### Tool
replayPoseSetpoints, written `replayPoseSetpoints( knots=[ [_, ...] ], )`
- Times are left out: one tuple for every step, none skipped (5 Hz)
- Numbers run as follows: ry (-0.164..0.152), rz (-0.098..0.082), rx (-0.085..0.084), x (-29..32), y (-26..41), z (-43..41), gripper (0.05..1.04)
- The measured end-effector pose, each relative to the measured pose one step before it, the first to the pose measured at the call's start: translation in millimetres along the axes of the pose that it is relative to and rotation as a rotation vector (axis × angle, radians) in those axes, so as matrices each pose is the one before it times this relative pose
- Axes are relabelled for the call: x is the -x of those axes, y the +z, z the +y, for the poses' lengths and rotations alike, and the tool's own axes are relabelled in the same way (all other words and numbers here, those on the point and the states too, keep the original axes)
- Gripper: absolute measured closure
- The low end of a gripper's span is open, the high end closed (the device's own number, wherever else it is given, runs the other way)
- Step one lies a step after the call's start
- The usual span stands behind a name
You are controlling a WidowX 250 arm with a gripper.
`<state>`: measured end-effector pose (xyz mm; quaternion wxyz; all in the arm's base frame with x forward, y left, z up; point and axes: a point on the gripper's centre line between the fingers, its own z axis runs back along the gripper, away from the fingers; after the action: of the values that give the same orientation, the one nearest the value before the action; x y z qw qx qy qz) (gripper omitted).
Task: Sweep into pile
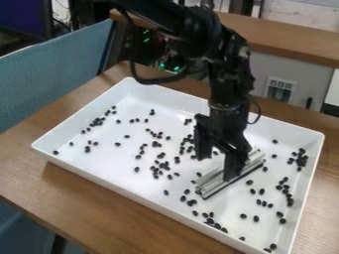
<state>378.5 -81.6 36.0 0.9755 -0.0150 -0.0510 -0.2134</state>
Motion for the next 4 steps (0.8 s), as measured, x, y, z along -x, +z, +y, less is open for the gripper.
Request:
replayPoseSetpoints(
  knots=[
    [0.0007, 0.0254, -0.0060, -2.71, -8.05, -0.78, 0.132],
    [-0.0007, 0.0308, 0.0031, 1.14, -10.61, 0.56, 0.419],
    [0.0160, 0.0147, 0.0050, -3.55, -2.79, -1.88, 0.682],
    [0.0273, 0.0286, -0.0105, -0.94, 0.70, 3.32, 0.692]
  ],
)
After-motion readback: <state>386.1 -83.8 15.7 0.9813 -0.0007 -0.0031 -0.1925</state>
